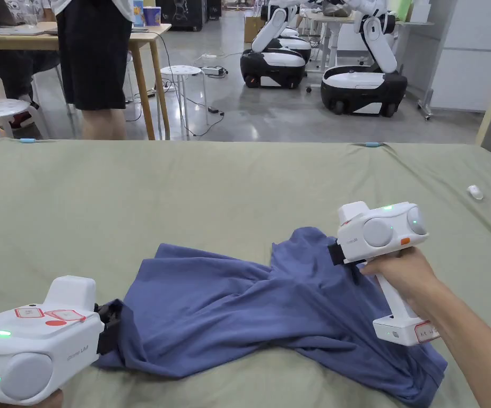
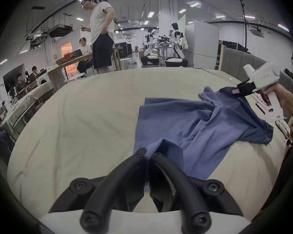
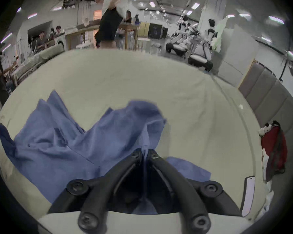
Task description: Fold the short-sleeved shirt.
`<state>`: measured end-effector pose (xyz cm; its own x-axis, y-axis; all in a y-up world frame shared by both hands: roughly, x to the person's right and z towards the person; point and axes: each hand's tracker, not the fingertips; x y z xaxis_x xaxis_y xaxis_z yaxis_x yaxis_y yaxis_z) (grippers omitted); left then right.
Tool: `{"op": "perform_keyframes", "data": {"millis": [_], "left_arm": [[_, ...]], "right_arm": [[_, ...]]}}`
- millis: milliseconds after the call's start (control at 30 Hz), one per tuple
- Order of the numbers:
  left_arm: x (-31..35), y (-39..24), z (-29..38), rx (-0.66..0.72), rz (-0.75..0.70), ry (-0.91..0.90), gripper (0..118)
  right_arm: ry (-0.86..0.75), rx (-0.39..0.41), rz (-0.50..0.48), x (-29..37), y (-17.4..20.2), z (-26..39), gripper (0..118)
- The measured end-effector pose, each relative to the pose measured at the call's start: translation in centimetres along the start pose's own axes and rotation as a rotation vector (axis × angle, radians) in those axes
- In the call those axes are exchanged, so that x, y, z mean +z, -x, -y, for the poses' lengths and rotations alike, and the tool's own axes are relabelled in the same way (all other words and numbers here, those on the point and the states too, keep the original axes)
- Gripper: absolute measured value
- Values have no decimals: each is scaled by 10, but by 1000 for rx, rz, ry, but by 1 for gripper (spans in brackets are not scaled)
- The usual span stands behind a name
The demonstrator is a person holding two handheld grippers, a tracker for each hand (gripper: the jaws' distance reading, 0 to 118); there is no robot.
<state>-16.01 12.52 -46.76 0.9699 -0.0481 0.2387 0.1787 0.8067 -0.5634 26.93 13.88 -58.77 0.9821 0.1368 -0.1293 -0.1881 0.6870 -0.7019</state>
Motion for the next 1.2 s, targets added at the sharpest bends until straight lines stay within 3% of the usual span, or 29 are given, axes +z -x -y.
{"op": "perform_keyframes", "data": {"millis": [133, 267, 600, 867, 1200], "left_arm": [[-1, 0, -32, 20, -18, -59, 2], [-3, -2, -77, 13, -70, -123, 2], [2, -14, -229, -12, -124, -282, 2], [5, -18, -341, -115, -276, -409, 2], [0, 23, -455, 62, -357, -440, 2]], "right_arm": [[-137, 23, 81, 27, -13, -17, 5], [-272, 139, 286, 66, -11, -35, 5], [-460, 90, 334, 124, -30, -115, 5], [-593, 51, 428, 175, -63, -211, 5], [-737, -30, 524, 248, -108, -330, 5]]}}
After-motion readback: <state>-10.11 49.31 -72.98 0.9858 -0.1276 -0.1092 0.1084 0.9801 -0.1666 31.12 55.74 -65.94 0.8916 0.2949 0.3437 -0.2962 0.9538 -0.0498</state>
